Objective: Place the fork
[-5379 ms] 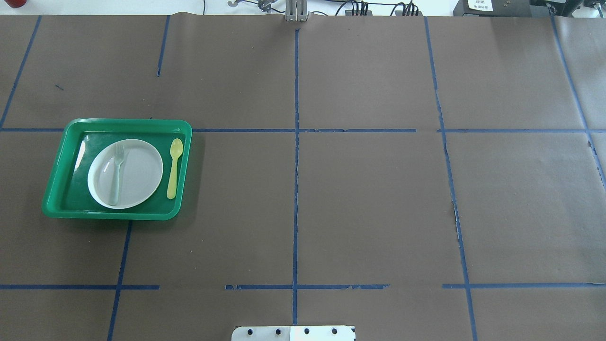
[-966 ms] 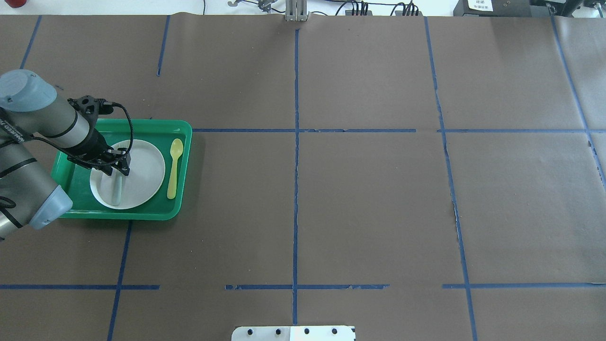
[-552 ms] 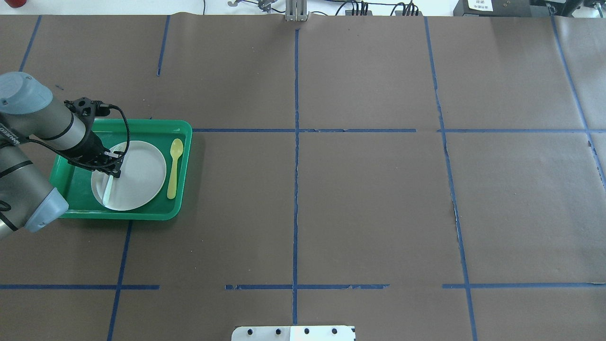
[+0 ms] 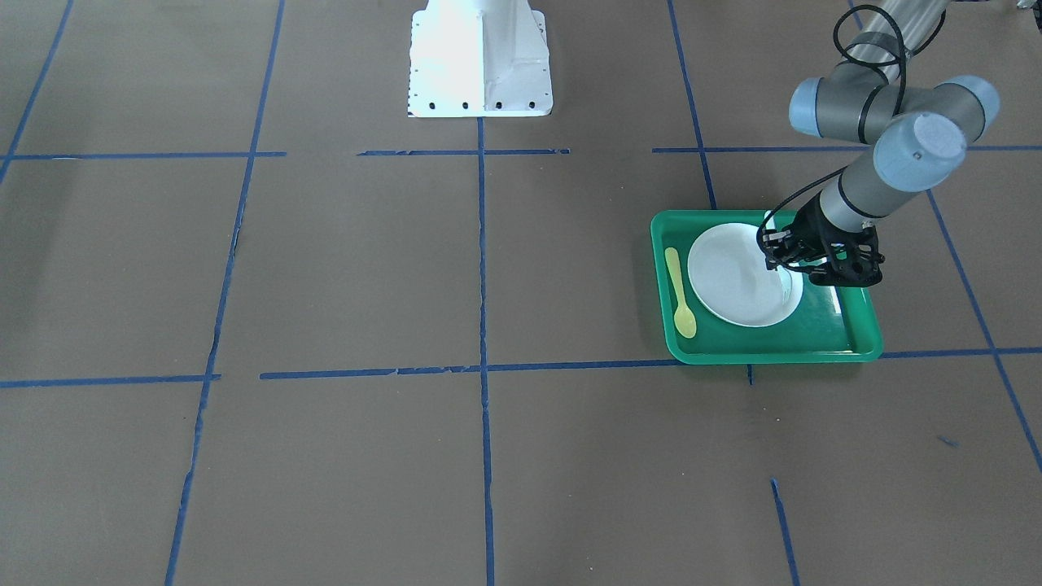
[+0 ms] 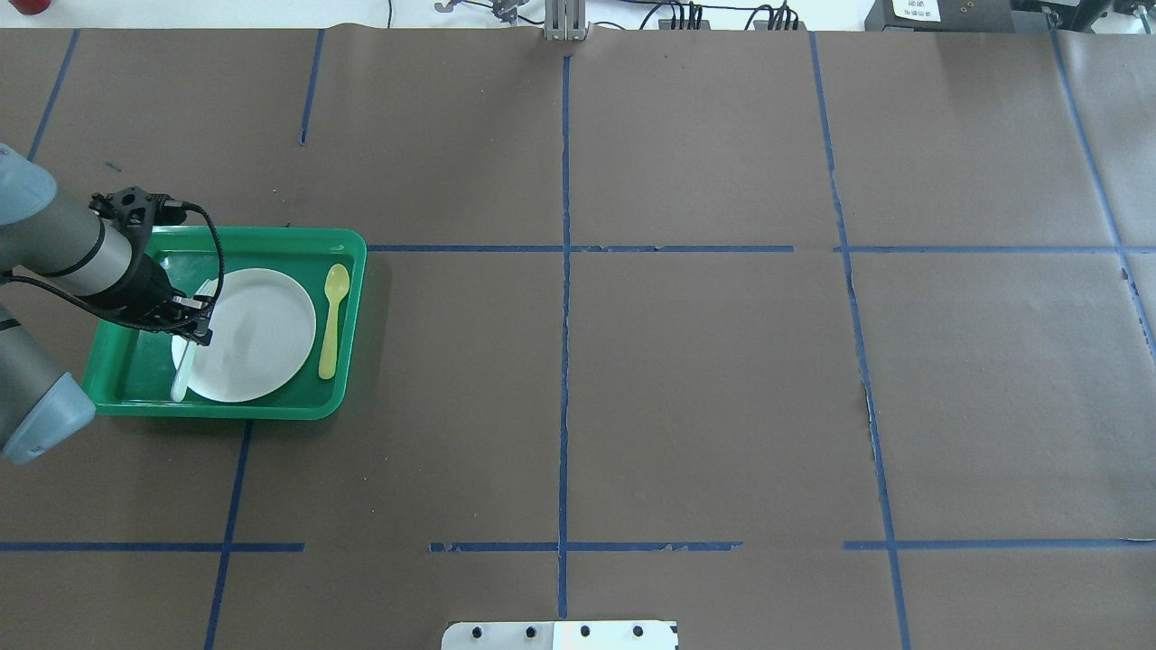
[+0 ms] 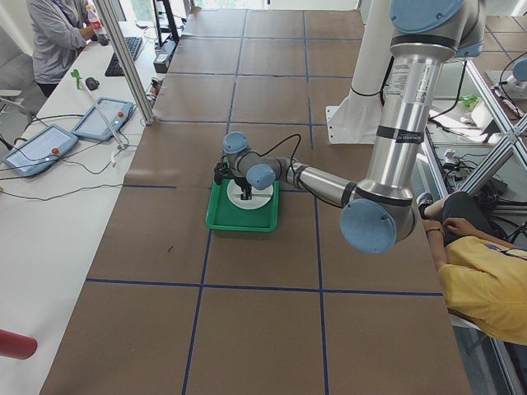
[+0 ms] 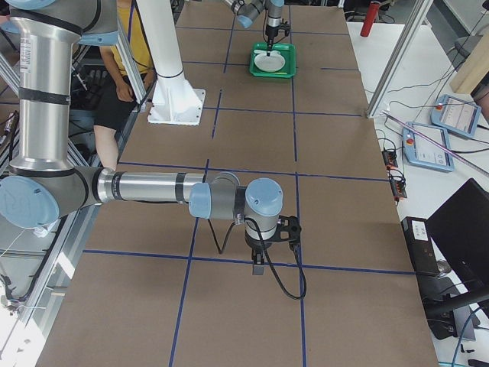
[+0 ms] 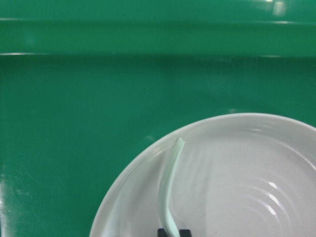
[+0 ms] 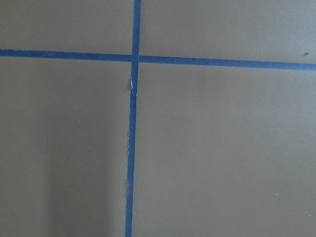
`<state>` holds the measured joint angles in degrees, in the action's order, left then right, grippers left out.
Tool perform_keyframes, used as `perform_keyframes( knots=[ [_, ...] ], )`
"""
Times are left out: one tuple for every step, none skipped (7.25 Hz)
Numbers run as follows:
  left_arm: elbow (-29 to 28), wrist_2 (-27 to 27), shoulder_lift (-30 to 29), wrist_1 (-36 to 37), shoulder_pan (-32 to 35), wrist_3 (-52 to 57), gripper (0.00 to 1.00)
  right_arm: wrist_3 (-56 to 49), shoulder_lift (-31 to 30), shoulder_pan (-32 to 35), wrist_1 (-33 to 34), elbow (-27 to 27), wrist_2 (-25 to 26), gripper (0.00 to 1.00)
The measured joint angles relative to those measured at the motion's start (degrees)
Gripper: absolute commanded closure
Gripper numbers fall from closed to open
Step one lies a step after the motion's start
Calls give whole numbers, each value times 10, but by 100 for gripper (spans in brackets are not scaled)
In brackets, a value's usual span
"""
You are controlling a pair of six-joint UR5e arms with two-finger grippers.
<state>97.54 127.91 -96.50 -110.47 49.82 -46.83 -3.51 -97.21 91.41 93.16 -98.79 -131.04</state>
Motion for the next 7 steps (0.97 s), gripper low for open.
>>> perform_keyframes(
  knots=[
    [13, -1, 17, 1, 9, 30, 100, 0, 0, 0, 0, 0, 0, 0],
    [13, -1, 25, 2, 25, 62, 100, 0, 0, 0, 0, 0, 0, 0],
    [3, -3, 28, 3, 39, 91, 100, 0, 0, 0, 0, 0, 0, 0],
    [-17, -4, 26, 2, 49, 109, 100, 0, 0, 0, 0, 0, 0, 0],
    [-37, -4, 19, 1, 54, 116, 100, 0, 0, 0, 0, 0, 0, 0],
    [-48, -4, 12, 1, 57, 117, 62, 0, 0, 0, 0, 0, 0, 0],
    [-57, -4, 3, 1, 58, 117, 14, 0, 0, 0, 0, 0, 0, 0]
  ],
)
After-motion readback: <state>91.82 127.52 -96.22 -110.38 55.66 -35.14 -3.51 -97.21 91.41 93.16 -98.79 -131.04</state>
